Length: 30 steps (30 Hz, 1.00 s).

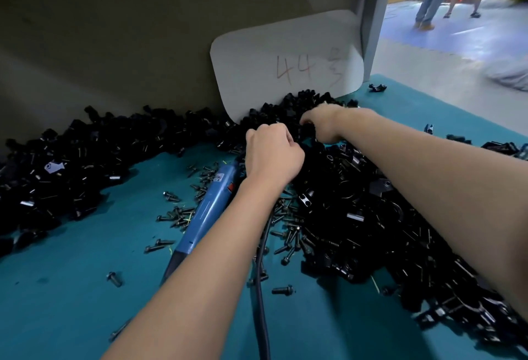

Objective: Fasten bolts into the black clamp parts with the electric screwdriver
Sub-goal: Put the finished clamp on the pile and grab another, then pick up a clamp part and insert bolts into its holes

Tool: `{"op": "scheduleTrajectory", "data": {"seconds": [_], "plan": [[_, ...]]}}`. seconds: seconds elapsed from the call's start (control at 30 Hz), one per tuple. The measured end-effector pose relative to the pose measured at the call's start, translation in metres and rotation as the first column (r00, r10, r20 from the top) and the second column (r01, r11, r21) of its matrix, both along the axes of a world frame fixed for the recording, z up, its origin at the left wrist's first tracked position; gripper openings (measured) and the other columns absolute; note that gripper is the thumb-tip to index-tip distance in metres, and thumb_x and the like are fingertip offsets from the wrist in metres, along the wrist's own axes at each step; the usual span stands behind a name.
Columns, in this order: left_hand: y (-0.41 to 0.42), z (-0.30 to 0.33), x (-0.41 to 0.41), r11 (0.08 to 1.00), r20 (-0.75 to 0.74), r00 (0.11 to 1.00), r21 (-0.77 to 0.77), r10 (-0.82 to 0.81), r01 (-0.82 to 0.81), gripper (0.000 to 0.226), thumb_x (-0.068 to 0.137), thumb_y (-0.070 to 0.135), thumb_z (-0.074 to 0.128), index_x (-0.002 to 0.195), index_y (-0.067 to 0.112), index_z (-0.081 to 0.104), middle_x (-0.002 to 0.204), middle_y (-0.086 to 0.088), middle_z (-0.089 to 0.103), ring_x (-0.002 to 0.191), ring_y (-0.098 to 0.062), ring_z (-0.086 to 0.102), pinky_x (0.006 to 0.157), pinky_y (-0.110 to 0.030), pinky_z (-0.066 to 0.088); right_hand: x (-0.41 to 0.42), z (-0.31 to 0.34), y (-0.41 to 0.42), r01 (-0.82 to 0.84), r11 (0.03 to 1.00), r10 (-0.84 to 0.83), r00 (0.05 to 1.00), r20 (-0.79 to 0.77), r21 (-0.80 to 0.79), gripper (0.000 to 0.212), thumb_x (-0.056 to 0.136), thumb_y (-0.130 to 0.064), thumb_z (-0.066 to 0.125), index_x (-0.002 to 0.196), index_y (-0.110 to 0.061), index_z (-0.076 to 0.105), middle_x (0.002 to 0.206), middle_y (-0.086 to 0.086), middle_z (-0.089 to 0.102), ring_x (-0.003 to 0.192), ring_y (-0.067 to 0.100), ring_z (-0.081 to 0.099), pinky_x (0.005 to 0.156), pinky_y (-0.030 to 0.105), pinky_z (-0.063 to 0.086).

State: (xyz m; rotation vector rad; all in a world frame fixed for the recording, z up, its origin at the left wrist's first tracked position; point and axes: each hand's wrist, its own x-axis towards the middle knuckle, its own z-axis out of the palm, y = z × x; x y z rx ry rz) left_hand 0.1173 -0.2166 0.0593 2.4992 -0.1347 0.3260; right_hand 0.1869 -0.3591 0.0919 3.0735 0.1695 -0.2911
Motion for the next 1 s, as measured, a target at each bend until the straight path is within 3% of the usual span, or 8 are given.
{"op": "scheduleTrajectory", "data": {"seconds": [0.1, 0.23, 0.43, 0.53, 0.6, 0.7, 0.83, 1.0], "plan": [[-0.004, -0.001, 0.005, 1.000, -0.010, 1.000, 0.007, -0.015, 0.015, 0.018, 0.089, 0.013, 0.052, 0.087, 0.021, 0.068, 0.103, -0.002, 0.068, 0.110, -0.028, 0.049, 0.087, -0.029, 0.036, 0.012, -0.016, -0.006, -0.016, 1.000, 0.016, 0.996, -0.088, -0.004, 0.079, 0.092, 0.009, 0.053, 0.156, -0.035, 0.040, 0.152, 0.017, 0.030, 0.129, 0.042, 0.053, 0.099, 0.040, 0.053], [-0.006, -0.006, 0.006, 1.000, -0.025, 0.999, 0.002, -0.025, 0.025, 0.018, 0.088, 0.012, 0.052, 0.084, 0.021, 0.067, 0.100, -0.002, 0.068, 0.109, -0.027, 0.051, 0.087, -0.025, 0.032, 0.016, -0.023, -0.007, -0.032, 0.987, 0.034, 0.999, -0.009, 0.159, 0.050, 0.092, 0.003, 0.058, 0.137, -0.020, 0.060, 0.136, 0.011, 0.058, 0.106, 0.025, 0.058, 0.080, 0.027, 0.047], [0.005, 0.004, -0.003, 0.999, 0.057, 0.998, -0.033, -0.037, 0.039, 0.017, 0.087, 0.013, 0.057, 0.079, 0.023, 0.067, 0.093, 0.001, 0.069, 0.101, -0.025, 0.057, 0.092, -0.029, 0.041, 0.007, -0.001, -0.005, 0.020, 1.000, -0.021, 0.996, 0.084, 0.021, 0.028, 0.093, -0.010, 0.060, 0.117, -0.010, 0.074, 0.118, 0.009, 0.073, 0.109, 0.029, 0.067, 0.095, 0.033, 0.056], [0.033, 0.013, -0.010, 0.990, 0.130, 0.991, -0.143, 0.027, -0.008, 0.016, 0.086, 0.011, 0.060, 0.079, 0.019, 0.072, 0.085, 0.002, 0.071, 0.089, -0.023, 0.063, 0.092, -0.040, 0.050, 0.005, 0.022, 0.006, 0.053, 0.986, -0.084, 0.978, 0.193, 0.159, 0.028, 0.092, -0.017, 0.072, 0.117, -0.008, 0.075, 0.115, 0.013, 0.073, 0.106, 0.032, 0.067, 0.090, 0.034, 0.057], [0.058, 0.014, -0.017, 0.977, 0.153, 0.983, -0.202, 0.104, -0.072, 0.014, 0.086, 0.012, 0.061, 0.080, 0.019, 0.072, 0.084, 0.002, 0.071, 0.088, -0.024, 0.064, 0.086, -0.043, 0.053, -0.004, 0.033, 0.028, 0.024, 0.874, -0.144, 0.967, 0.210, 0.486, 0.024, 0.090, -0.017, 0.077, 0.114, -0.016, 0.074, 0.101, 0.011, 0.071, 0.083, 0.023, 0.068, 0.069, 0.025, 0.054], [0.104, 0.007, -0.026, 0.960, 0.195, 0.954, -0.209, 0.228, -0.187, 0.012, 0.085, 0.013, 0.062, 0.083, 0.017, 0.073, 0.089, -0.003, 0.072, 0.092, -0.028, 0.064, 0.087, -0.043, 0.050, -0.030, 0.035, 0.076, -0.032, 0.510, -0.091, 0.992, 0.091, 0.860, 0.019, 0.092, -0.008, 0.075, 0.104, -0.020, 0.067, 0.073, 0.006, 0.062, 0.047, 0.012, 0.055, 0.041, 0.018, 0.044], [0.178, -0.015, -0.041, 0.857, 0.132, 0.848, -0.026, 0.513, -0.515, 0.022, 0.087, 0.025, 0.064, 0.107, 0.019, 0.071, 0.119, -0.013, 0.060, 0.117, -0.039, 0.048, 0.100, -0.043, 0.040, -0.068, 0.017, 0.139, -0.070, 0.337, 0.106, 0.994, 0.036, 0.939, 0.024, 0.092, -0.002, 0.073, 0.111, -0.015, 0.067, 0.046, -0.014, 0.051, 0.047, 0.006, 0.052, 0.054, 0.026, 0.047], [0.255, -0.037, -0.064, 0.706, -0.052, 0.710, 0.175, 0.703, -0.686, 0.056, 0.092, 0.028, 0.064, 0.142, 0.008, 0.047, 0.152, -0.019, 0.037, 0.138, -0.043, 0.031, 0.110, -0.052, 0.033, -0.104, -0.018, 0.185, 0.011, 0.188, 0.195, 0.980, -0.048, 0.982, 0.029, 0.093, -0.007, 0.074, 0.117, -0.023, 0.069, 0.069, -0.004, 0.064, 0.060, 0.011, 0.057, 0.059, 0.026, 0.046]]}}
